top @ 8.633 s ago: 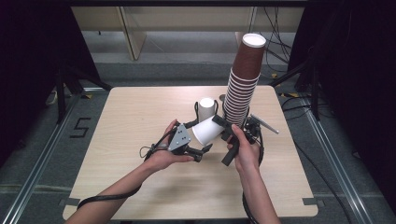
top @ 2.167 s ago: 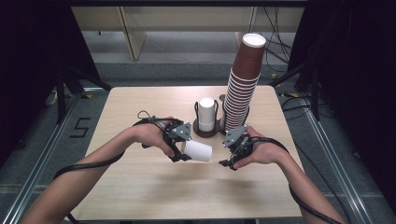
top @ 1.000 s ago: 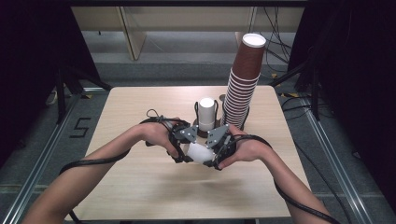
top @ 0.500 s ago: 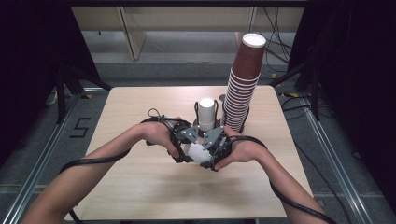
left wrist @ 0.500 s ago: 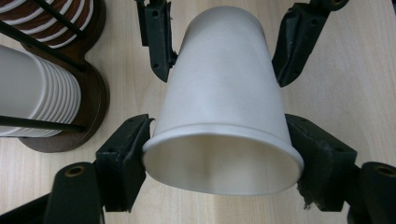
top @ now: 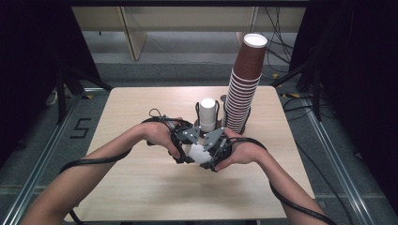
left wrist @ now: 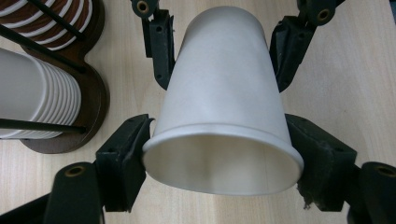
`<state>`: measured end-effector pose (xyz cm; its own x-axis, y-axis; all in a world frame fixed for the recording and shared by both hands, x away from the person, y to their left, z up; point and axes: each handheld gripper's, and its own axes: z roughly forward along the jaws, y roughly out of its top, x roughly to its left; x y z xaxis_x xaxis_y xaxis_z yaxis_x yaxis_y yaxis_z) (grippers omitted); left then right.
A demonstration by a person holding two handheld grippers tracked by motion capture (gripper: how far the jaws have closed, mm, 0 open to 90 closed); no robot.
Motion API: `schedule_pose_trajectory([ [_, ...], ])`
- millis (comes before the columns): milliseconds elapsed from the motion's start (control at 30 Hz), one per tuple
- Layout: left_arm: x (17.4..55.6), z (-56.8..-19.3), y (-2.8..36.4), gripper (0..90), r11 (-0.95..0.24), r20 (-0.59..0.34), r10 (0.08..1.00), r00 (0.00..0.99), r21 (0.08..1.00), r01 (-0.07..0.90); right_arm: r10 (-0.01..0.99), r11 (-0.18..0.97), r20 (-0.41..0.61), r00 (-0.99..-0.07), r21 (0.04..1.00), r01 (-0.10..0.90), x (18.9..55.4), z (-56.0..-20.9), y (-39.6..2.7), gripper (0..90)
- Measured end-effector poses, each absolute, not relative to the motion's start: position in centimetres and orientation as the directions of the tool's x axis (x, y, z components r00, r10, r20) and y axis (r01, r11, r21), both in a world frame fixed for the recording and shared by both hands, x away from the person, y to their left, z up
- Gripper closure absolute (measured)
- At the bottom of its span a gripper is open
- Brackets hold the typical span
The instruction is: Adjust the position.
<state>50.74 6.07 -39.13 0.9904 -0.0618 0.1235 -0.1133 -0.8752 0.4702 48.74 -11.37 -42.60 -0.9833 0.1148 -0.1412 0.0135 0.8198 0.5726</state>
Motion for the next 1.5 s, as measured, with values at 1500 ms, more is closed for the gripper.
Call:
schedule_pose_trajectory([
  [1500, 50.5, -38.8, 6.7, 13.8, -0.792, 0.181, -0.011, 0.983, 0.599, -0.119, 0.192, 0.765, -0.186, -0.964, 0.643, 0.028, 48.6, -43.6, -11.8, 34.3],
])
